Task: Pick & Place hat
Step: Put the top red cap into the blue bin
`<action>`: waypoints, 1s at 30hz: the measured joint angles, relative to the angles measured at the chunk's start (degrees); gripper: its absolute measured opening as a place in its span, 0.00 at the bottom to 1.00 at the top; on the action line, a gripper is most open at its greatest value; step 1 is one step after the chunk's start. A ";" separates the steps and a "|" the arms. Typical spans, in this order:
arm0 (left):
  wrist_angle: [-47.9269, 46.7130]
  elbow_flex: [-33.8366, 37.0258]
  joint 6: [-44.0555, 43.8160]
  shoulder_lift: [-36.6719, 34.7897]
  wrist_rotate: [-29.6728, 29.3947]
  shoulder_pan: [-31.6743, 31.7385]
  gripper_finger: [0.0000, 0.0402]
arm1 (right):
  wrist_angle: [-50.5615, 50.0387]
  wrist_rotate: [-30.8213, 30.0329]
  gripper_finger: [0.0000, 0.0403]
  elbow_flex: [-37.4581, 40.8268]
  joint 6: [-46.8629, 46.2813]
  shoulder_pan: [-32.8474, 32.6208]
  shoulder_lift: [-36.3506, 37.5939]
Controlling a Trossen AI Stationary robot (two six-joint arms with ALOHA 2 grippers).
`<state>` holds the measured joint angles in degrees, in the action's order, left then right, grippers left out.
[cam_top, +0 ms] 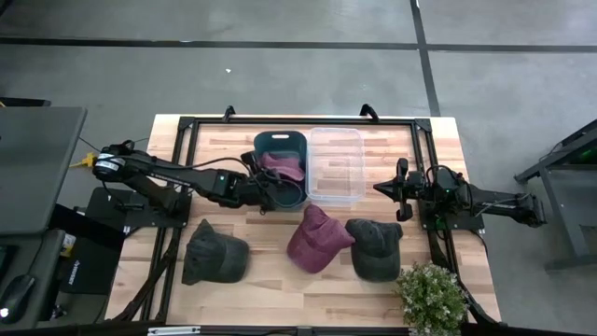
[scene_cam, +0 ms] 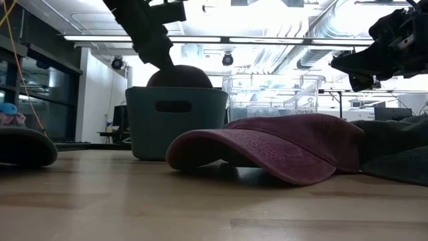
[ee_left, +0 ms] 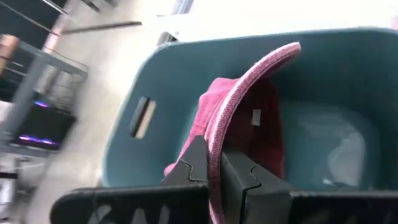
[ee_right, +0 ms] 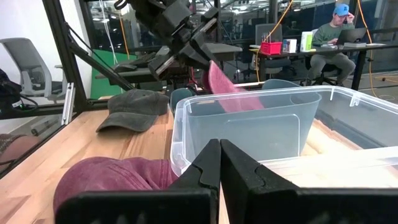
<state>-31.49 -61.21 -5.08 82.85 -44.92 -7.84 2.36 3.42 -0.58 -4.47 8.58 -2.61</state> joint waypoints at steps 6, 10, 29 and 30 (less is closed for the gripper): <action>-0.07 0.00 -2.89 0.00 1.61 -0.02 0.00 | 0.01 0.02 0.00 -0.02 0.00 -0.01 0.00; -1.72 -0.02 -3.12 0.00 1.46 -0.02 0.05 | 0.01 0.00 0.00 -0.01 0.00 -0.01 0.00; -1.78 -0.02 -5.36 -0.02 -1.20 -0.06 0.74 | 0.01 0.01 0.00 -0.01 0.00 -0.01 0.00; -1.78 -0.02 -5.32 -0.02 -1.45 -0.15 0.76 | 0.01 0.00 0.00 0.00 0.00 -0.01 0.00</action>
<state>-33.27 -61.23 -10.39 82.83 -46.37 -7.99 2.37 3.42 -0.58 -4.47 8.56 -2.61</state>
